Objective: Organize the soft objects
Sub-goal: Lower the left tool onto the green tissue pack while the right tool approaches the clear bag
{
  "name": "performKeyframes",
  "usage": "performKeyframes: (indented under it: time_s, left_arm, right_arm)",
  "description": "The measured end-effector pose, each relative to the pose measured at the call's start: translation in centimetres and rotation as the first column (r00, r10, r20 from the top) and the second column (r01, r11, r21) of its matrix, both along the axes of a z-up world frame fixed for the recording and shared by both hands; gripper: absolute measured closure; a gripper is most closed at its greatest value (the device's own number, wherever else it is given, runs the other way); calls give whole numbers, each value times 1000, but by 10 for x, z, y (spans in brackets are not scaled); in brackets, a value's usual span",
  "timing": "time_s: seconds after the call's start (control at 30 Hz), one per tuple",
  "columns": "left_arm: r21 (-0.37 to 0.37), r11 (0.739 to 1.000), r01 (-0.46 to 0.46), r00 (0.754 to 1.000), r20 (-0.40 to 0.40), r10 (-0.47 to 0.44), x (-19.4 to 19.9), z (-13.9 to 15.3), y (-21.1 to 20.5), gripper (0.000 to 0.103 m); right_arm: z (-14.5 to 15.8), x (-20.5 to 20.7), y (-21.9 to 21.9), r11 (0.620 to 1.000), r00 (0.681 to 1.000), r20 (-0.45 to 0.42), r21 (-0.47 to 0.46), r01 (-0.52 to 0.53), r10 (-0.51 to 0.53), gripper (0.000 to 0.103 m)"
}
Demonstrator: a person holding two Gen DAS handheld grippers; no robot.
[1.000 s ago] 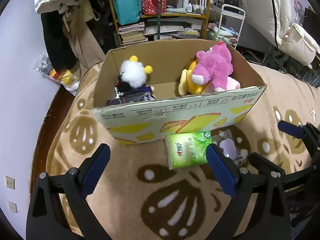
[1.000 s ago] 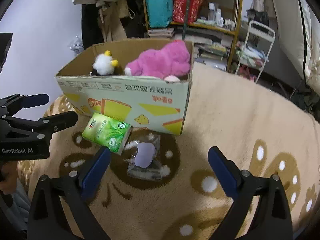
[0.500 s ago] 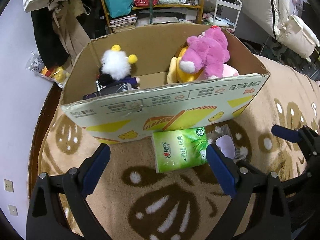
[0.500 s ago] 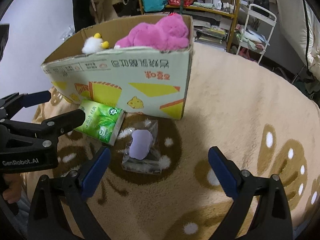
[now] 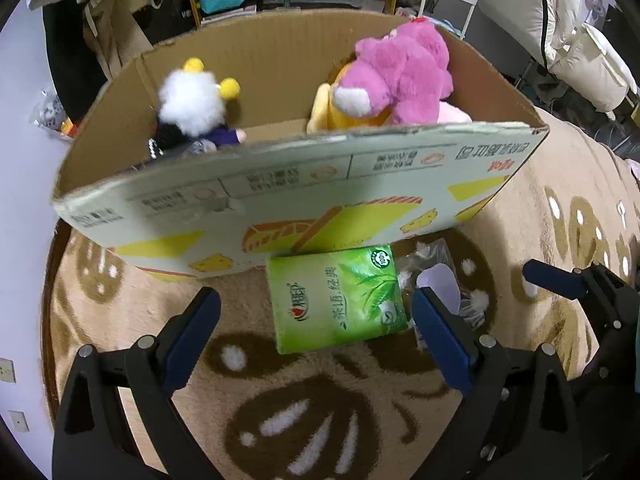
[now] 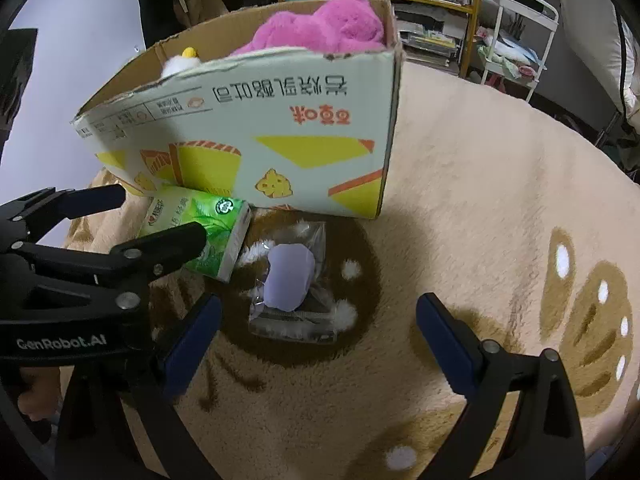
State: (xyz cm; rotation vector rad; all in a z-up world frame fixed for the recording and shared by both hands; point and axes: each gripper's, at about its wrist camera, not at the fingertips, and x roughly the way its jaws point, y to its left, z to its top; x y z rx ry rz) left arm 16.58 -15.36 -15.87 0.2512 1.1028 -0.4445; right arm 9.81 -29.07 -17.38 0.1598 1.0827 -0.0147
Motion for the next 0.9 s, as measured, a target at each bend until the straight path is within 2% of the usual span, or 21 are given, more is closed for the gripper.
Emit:
performKeyframes:
  time_s: [0.23, 0.5, 0.73, 0.77, 0.83, 0.9]
  left_arm:
    - [-55, 998, -24, 997, -76, 19, 6, -15, 2, 8]
    - [-40, 998, -45, 994, -98, 41, 13, -33, 2, 8]
    - [-24, 999, -45, 995, -93, 42, 22, -40, 10, 10]
    - [-25, 999, -45, 995, -91, 42, 22, -40, 9, 10]
    - [-36, 998, -44, 994, -100, 40, 20, -43, 6, 19]
    - [-33, 998, -48, 994, -96, 44, 16, -41, -1, 22]
  right_arm:
    - [-8, 1, 0, 1000, 999, -36, -17, -5, 4, 1]
    - [-18, 8, -1, 1000, 998, -68, 6, -12, 12, 1]
    - [-21, 11, 9, 998, 997, -65, -47, -41, 38, 1]
    - [-21, 11, 10, 998, 997, -63, -50, -41, 38, 2]
    - [-22, 12, 10, 998, 998, -56, -53, -44, 41, 4]
    - [-23, 12, 13, 997, 998, -50, -61, -47, 44, 4]
